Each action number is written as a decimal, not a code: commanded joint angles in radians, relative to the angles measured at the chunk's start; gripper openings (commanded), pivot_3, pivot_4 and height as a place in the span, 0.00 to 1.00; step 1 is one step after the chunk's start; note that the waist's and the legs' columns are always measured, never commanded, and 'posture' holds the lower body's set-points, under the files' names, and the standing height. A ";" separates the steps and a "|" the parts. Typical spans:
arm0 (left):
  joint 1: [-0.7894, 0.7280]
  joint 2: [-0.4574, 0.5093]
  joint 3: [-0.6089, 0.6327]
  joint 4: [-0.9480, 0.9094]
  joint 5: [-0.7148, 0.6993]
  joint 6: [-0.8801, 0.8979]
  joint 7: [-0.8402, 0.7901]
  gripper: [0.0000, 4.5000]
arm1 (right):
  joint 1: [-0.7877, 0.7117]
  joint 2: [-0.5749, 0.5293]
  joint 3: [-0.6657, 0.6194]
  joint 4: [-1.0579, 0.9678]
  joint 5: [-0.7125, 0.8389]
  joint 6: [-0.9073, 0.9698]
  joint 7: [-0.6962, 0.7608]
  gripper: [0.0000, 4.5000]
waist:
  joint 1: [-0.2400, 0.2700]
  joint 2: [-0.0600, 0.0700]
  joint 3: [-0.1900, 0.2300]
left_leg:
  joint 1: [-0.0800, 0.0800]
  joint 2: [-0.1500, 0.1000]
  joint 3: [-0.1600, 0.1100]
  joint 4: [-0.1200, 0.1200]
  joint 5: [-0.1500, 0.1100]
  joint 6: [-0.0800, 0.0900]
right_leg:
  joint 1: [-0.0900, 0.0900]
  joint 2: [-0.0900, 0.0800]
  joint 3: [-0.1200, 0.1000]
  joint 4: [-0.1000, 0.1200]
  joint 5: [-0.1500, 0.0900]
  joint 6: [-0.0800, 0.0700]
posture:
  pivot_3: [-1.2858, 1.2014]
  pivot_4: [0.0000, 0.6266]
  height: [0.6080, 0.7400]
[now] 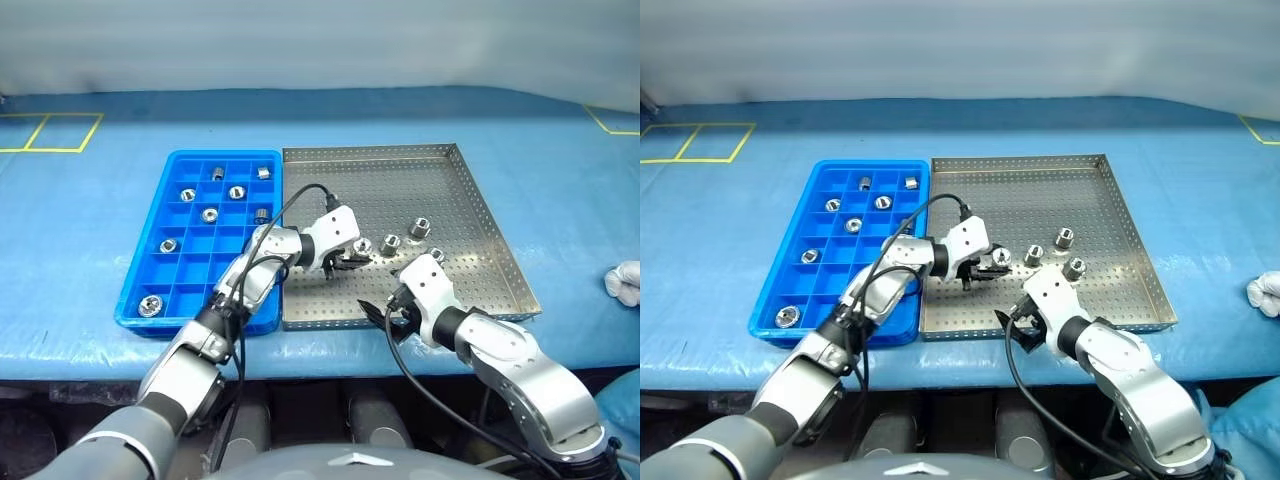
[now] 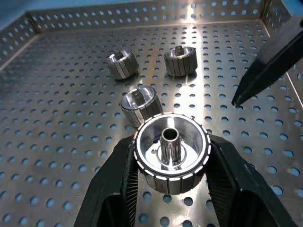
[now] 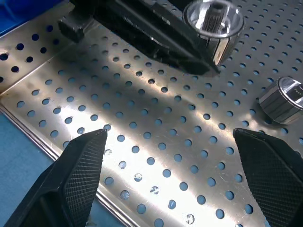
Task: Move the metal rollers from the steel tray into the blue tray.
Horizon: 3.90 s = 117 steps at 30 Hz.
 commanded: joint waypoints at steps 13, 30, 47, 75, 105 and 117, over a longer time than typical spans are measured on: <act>0.369 0.107 0.356 -0.711 0.066 0.627 0.458 0.38 | -0.173 0.022 0.097 0.154 -0.011 -0.076 0.088 1.00 | 0.094 -0.003 0.002 | 0.004 0.001 -0.005 0.001 0.000 0.000 | 0.007 0.001 -0.005 -0.001 -0.001 -0.002 | 0.61 0.24 1.00; 0.428 0.147 0.337 -0.680 0.029 0.614 0.533 0.97 | -0.178 0.024 0.089 0.178 -0.035 -0.093 0.091 1.00 | 0.126 -0.004 0.002 | 0.003 0.000 -0.006 -0.001 0.000 0.000 | 0.006 0.000 -0.007 -0.003 -0.002 -0.003 | 0.61 0.24 1.00; 0.325 0.159 0.142 -0.614 -0.287 0.215 0.139 0.99 | -0.285 0.297 -0.071 0.317 -0.199 0.041 -0.307 1.00 | 0.114 -0.004 0.002 | 0.002 0.000 -0.005 -0.003 0.000 -0.001 | 0.005 -0.002 -0.008 -0.004 -0.002 -0.004 | 0.59 0.24 1.00; 0.307 0.167 0.044 -0.547 -0.278 0.191 0.145 1.00 | -0.275 0.467 -0.230 0.468 -0.209 0.006 -0.412 0.50 | 0.088 -0.003 0.002 | 0.003 0.000 -0.005 -0.003 0.000 0.000 | 0.005 -0.002 -0.008 -0.004 -0.002 -0.004 | 0.59 0.24 1.00; 0.534 0.076 0.331 -0.805 -0.127 0.365 0.711 1.00 | -0.691 0.538 0.126 0.867 -0.116 -0.362 0.072 0.45 | 0.223 -0.003 0.003 | 0.002 0.001 -0.010 -0.011 0.001 -0.002 | 0.001 0.000 -0.014 -0.003 -0.006 -0.010 | 0.71 0.24 1.00; 0.540 0.087 0.291 -0.784 -0.129 0.350 0.696 1.00 | -0.693 0.527 0.081 0.963 -0.155 -0.419 0.038 0.45 | 0.296 -0.003 0.003 | -0.001 0.002 -0.010 -0.016 0.003 -0.009 | -0.006 0.001 -0.015 -0.001 -0.007 -0.012 | 0.70 0.24 1.00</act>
